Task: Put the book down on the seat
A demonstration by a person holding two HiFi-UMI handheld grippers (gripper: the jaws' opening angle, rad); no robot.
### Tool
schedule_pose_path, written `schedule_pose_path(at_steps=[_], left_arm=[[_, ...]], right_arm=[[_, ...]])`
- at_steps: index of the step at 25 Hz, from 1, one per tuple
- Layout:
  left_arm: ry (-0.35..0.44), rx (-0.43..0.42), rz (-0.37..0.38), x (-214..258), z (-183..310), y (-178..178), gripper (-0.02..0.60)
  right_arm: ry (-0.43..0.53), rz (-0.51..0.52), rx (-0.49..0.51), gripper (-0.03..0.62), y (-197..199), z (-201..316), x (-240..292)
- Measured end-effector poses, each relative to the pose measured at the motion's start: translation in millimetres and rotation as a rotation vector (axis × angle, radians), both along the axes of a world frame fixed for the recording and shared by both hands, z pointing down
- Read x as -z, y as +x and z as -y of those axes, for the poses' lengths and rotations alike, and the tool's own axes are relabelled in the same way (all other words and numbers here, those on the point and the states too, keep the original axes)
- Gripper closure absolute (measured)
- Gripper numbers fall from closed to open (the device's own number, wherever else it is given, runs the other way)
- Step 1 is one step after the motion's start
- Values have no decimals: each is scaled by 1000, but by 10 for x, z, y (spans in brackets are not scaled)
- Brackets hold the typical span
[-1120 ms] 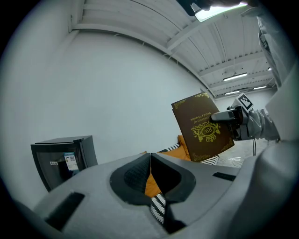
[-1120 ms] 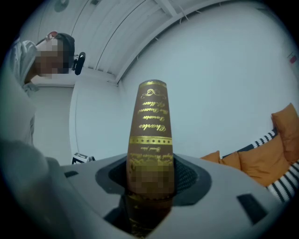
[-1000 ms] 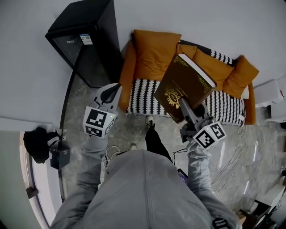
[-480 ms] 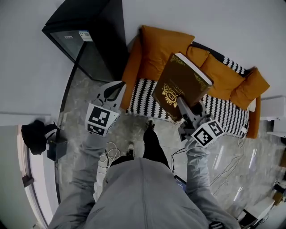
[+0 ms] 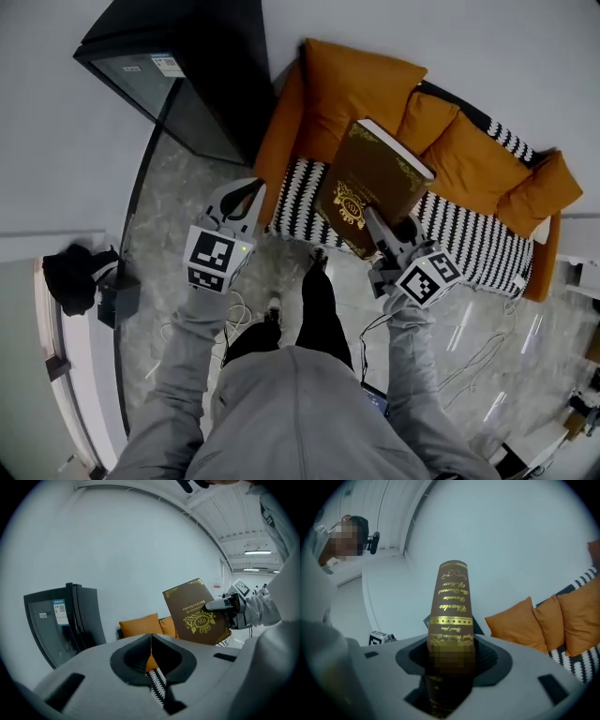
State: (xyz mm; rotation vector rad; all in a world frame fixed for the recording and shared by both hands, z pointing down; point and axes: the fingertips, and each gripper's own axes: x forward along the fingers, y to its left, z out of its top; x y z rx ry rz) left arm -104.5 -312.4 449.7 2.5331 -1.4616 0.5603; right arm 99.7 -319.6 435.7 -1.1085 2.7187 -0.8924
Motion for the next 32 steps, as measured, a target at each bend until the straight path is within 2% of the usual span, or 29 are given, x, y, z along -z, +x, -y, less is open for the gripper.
schedule_pose_path(at_steps=[6, 11, 19, 32], left_arm=[[-58, 29, 3, -567, 188, -153, 555], [-50, 69, 12, -818, 191, -86, 555], [-81, 175, -24, -1552, 252, -229, 555], [-124, 171, -13, -2333, 305, -284, 555]], right_arm=[[-93, 19, 28, 356, -220, 333, -704], [-116, 18, 52, 356, -160, 393, -1081], [-185, 44, 73, 356, -215, 533, -1843], [-376, 114, 44, 356, -220, 612, -3252]])
